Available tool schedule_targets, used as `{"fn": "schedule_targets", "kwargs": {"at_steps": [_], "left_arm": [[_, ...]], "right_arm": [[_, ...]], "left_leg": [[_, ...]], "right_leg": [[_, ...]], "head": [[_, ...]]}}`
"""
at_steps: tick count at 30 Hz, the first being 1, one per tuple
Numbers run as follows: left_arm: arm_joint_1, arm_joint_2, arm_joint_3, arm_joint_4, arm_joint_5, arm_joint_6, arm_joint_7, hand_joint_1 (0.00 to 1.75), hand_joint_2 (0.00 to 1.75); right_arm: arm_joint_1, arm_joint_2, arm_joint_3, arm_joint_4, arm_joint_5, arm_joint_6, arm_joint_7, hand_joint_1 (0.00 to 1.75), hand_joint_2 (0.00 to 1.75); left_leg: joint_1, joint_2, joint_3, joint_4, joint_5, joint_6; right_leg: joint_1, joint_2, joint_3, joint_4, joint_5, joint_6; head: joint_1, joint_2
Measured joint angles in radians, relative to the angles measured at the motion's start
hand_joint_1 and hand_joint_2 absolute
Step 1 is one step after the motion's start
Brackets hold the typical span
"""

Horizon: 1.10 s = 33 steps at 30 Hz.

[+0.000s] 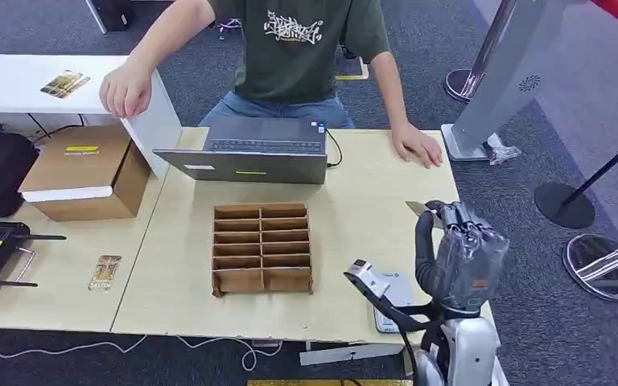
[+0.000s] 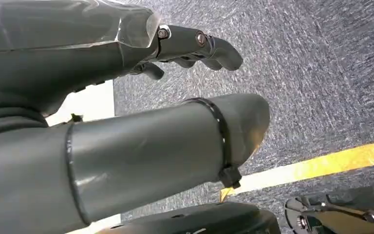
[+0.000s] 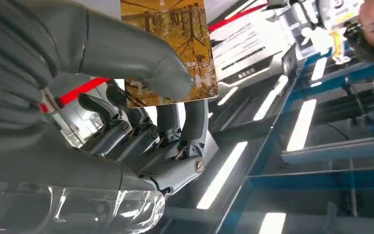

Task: Pass the card to the sensor for recognition and then transmit it.

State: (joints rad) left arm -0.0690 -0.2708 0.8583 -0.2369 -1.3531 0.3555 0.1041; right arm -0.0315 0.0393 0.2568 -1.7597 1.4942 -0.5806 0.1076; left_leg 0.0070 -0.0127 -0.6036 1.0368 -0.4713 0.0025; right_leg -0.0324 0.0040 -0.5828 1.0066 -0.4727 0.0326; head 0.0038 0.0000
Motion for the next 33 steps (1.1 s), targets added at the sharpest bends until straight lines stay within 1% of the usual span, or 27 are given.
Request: {"fn": "schedule_targets", "kwargs": {"at_steps": [2, 7, 10, 16, 27, 33], "left_arm": [[-0.001, 0.0, 0.0, 0.0, -0.005, -0.008, 0.0, 0.0, 0.0], [-0.019, 0.011, -0.003, 0.0, -0.029, -0.083, 0.011, 0.0, 0.0], [-0.03, 0.015, -0.006, 0.0, -0.035, -0.093, 0.023, 0.0, 0.0], [-0.045, 0.014, -0.026, 0.0, -0.058, -0.107, 0.04, 0.0, 0.0], [-0.076, 0.014, -0.084, 0.0, -0.101, -0.147, 0.071, 0.0, 0.0], [-0.09, 0.013, -0.111, 0.0, -0.11, -0.167, 0.083, 0.0, 0.0]], "right_arm": [[-0.016, -0.002, 0.016, 0.016, 0.0, -0.001, -0.001, 1.75, 1.75], [-0.085, -0.001, 0.065, 0.055, 0.0, 0.007, -0.005, 1.75, 1.75], [-0.134, 0.005, 0.092, 0.087, 0.0, 0.02, -0.015, 1.75, 1.75], [-0.232, 0.029, 0.121, 0.159, -0.007, 0.034, -0.039, 1.75, 1.75], [-0.421, 0.088, 0.129, 0.324, -0.016, 0.088, -0.05, 1.75, 1.75], [-0.522, 0.116, 0.125, 0.439, -0.022, 0.095, -0.051, 1.75, 1.75]], "left_leg": [[0.0, 0.0, 0.0, 0.0, 0.0, 0.0], [0.0, 0.0, 0.0, 0.0, 0.0, 0.0], [0.0, 0.0, 0.001, 0.0, 0.0, 0.0], [0.0, 0.0, 0.001, 0.0, 0.001, 0.0], [0.0, 0.0, 0.001, 0.0, 0.002, 0.0], [0.0, 0.0, 0.001, 0.0, 0.002, 0.0]], "right_leg": [[0.0, 0.0, 0.0, 0.0, 0.0, 0.0], [0.0, 0.0, 0.0, 0.0, 0.0, 0.0], [0.0, 0.0, 0.0, 0.0, 0.0, 0.0], [0.0, 0.0, 0.001, 0.001, 0.001, 0.0], [0.0, 0.0, 0.0, 0.001, 0.001, -0.001], [0.0, 0.0, 0.0, 0.001, 0.002, -0.001]], "head": [[0.0, 0.0], [0.0, 0.0], [0.0, 0.0], [-0.001, 0.0], [-0.001, 0.0], [0.0, 0.0]]}}
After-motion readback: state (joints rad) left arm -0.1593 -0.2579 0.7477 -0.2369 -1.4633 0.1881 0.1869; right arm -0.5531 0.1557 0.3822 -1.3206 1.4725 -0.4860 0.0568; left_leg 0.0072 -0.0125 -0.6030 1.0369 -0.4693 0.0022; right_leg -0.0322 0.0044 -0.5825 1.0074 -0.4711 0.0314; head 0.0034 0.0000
